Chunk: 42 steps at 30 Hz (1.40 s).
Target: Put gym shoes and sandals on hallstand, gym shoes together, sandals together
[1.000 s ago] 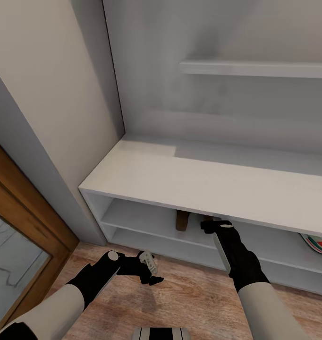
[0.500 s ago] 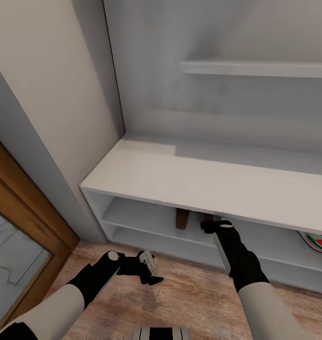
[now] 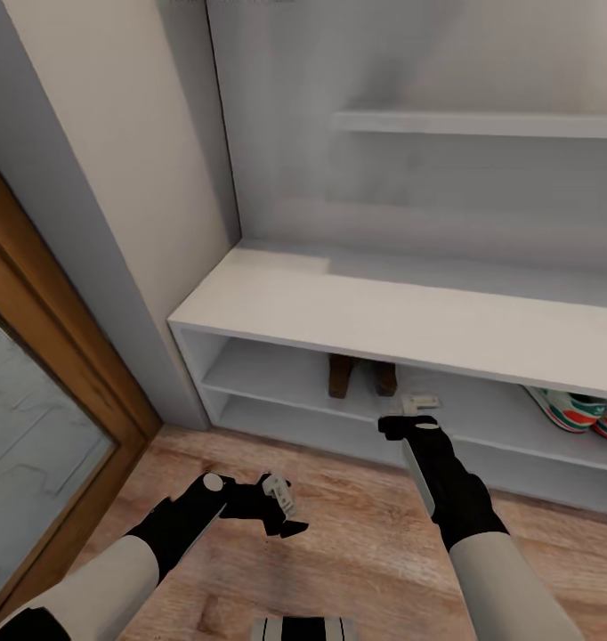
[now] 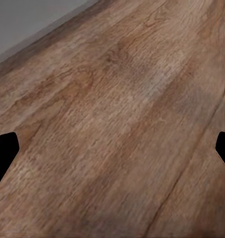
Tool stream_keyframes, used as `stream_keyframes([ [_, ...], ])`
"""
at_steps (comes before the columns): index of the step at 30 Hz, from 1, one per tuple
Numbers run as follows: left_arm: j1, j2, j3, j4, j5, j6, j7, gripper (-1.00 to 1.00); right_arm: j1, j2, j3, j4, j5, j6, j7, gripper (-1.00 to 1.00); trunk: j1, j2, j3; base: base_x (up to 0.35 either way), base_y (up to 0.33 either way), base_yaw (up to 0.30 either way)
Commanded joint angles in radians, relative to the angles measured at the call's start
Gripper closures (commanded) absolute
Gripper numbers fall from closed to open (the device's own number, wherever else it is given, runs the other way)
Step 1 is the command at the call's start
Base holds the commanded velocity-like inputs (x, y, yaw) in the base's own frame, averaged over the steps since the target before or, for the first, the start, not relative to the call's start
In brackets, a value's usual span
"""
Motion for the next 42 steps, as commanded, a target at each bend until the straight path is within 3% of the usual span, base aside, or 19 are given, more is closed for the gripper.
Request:
stream_keyframes([
  [1,0.0,0.001,-0.002,-0.003,-0.001,0.007,-0.002,-1.0,0.0,0.0,0.002,-0.001,0.005,0.007,-0.002,-1.0,-0.001,0.0,-0.001,-0.337,0.0,0.0],
  [8,0.0,0.001,-0.002,-0.003,-0.001,0.007,-0.002,-1.0,0.003,0.001,0.002,-0.001,0.004,0.007,-0.001,-1.0,-0.001,0.0,-0.001,-0.256,0.0,0.0],
  [29,0.0,0.002,-0.002,-0.003,-0.001,0.007,-0.002,-1.0,0.014,0.001,0.002,-0.002,0.007,-0.003,-0.001,-1.0,-0.001,0.0,-0.001,-0.009,0.0,0.0],
  [35,0.0,0.012,0.0,0.001,0.0,0.007,-0.002,-1.0,0.015,0.001,0.007,-0.015,0.013,-0.08,-0.002,-1.0,-0.001,0.0,-0.001,0.0,0.0,0.0],
  [37,0.0,0.025,0.0,0.002,0.0,0.008,-0.002,-1.0,0.024,0.001,0.006,-0.015,0.012,-0.14,-0.001,-1.0,-0.001,0.0,-0.001,0.0,0.0,0.0],
  [38,0.0,0.038,0.0,0.002,0.002,0.008,-0.001,-1.0,0.065,0.001,0.006,-0.013,0.008,-0.231,-0.001,-1.0,-0.001,0.0,-0.001,0.0,0.0,0.0],
  [40,0.0,0.039,0.0,0.002,0.002,0.008,-0.001,-1.0,0.076,0.001,0.006,-0.012,0.007,-0.264,-0.001,-1.0,-0.001,0.0,-0.001,0.0,0.0,0.0],
  [42,0.0,0.042,0.0,0.002,0.002,0.008,0.0,-1.0,0.089,0.001,0.006,-0.003,0.005,-0.346,-0.001,-1.0,-0.001,0.0,-0.001,0.0,0.0,0.0],
])
